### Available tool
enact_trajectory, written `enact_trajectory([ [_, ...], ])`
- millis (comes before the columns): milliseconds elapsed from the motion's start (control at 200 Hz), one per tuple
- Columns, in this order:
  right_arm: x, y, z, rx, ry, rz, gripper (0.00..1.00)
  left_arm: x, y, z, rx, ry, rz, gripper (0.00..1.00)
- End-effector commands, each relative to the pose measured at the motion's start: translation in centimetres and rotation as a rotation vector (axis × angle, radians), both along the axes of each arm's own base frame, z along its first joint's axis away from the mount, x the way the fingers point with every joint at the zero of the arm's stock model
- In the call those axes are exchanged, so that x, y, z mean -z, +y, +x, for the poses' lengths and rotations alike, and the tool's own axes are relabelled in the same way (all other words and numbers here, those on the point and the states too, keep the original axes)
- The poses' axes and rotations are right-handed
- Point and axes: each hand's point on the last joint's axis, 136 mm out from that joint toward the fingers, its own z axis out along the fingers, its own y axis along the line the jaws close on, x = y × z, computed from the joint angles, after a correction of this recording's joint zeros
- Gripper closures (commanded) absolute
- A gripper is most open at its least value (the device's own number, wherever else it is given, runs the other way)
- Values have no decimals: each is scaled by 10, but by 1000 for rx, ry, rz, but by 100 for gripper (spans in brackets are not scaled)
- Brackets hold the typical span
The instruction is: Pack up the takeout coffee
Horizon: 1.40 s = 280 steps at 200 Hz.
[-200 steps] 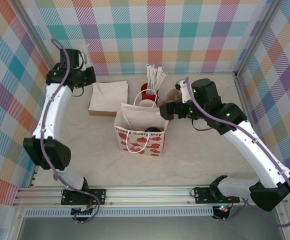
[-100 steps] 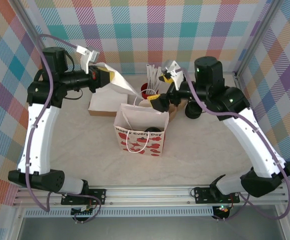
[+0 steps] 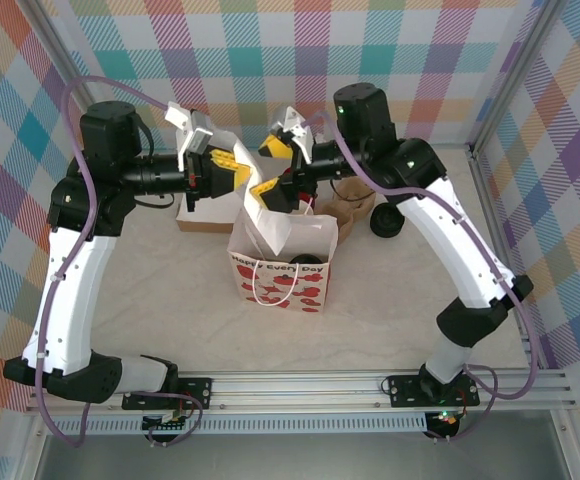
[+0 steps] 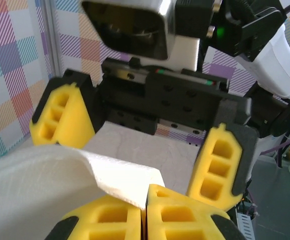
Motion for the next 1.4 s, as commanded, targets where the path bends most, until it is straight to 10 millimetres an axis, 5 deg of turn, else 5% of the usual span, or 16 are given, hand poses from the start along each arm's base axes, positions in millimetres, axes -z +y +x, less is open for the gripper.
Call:
enact_trajectory([
  [0,-6,1,-20,-81,59,18,20,-10,-4,-12,57,-48,-10,93],
  [280,-5,-6,-25,-55,86,-4,84,-13,-3,-13,46,-61,-9,89],
  [435,-5,-16,-20,23,70,-27,100,-19,2,-14,-6,-83,-7,54],
  [670,14,-28,-18,83,70,-89,100,-18,25,-22,-190,-108,-1,30],
  [1180,91,-32,-13,85,141,-276,100,90,86,-37,-601,92,20,27],
  [1395,117,-33,-5,94,141,-353,100,115,102,-37,-707,136,18,28],
])
